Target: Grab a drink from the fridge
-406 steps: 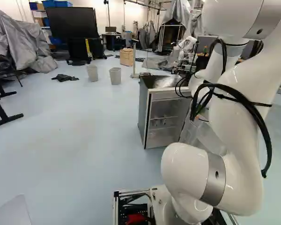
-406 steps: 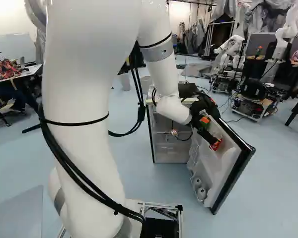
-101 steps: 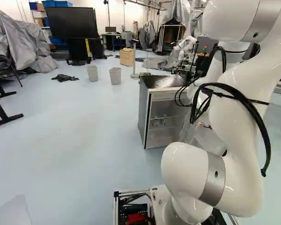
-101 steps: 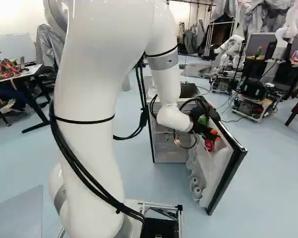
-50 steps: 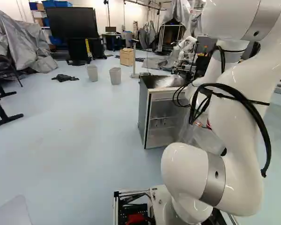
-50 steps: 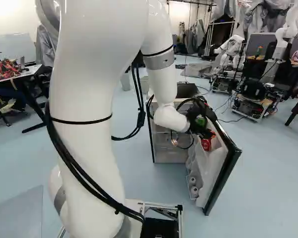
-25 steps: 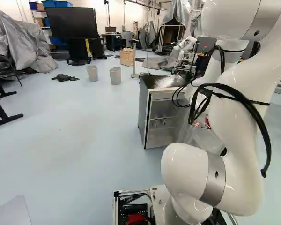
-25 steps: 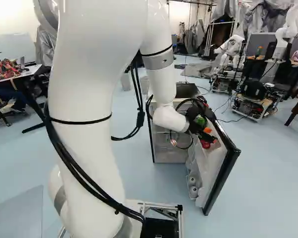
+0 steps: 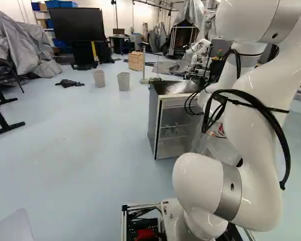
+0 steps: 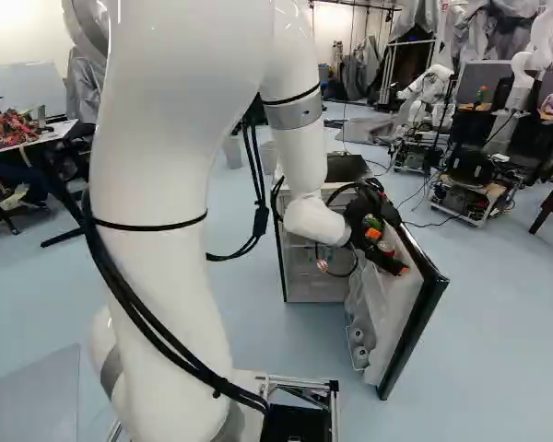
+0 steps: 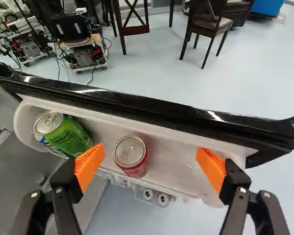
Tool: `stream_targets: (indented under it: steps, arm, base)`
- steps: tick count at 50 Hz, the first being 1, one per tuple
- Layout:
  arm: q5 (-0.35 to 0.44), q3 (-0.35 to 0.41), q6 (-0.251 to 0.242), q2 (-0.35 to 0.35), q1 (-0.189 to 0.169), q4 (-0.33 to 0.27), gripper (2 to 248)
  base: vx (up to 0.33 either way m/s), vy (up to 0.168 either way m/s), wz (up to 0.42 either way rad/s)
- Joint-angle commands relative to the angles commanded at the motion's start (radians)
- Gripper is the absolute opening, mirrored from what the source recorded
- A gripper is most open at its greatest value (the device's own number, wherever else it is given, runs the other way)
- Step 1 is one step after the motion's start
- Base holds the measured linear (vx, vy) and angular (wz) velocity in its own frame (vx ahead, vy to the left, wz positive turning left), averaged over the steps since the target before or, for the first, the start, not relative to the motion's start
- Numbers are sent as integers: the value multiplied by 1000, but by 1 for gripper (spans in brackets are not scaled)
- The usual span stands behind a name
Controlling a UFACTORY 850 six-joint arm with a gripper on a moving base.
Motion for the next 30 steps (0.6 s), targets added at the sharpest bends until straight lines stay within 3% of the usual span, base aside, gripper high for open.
stream_targets:
  steps: [30]
  arm:
    - [0, 5, 0, 4, 5, 0, 247]
  base:
    - [0, 0, 0]
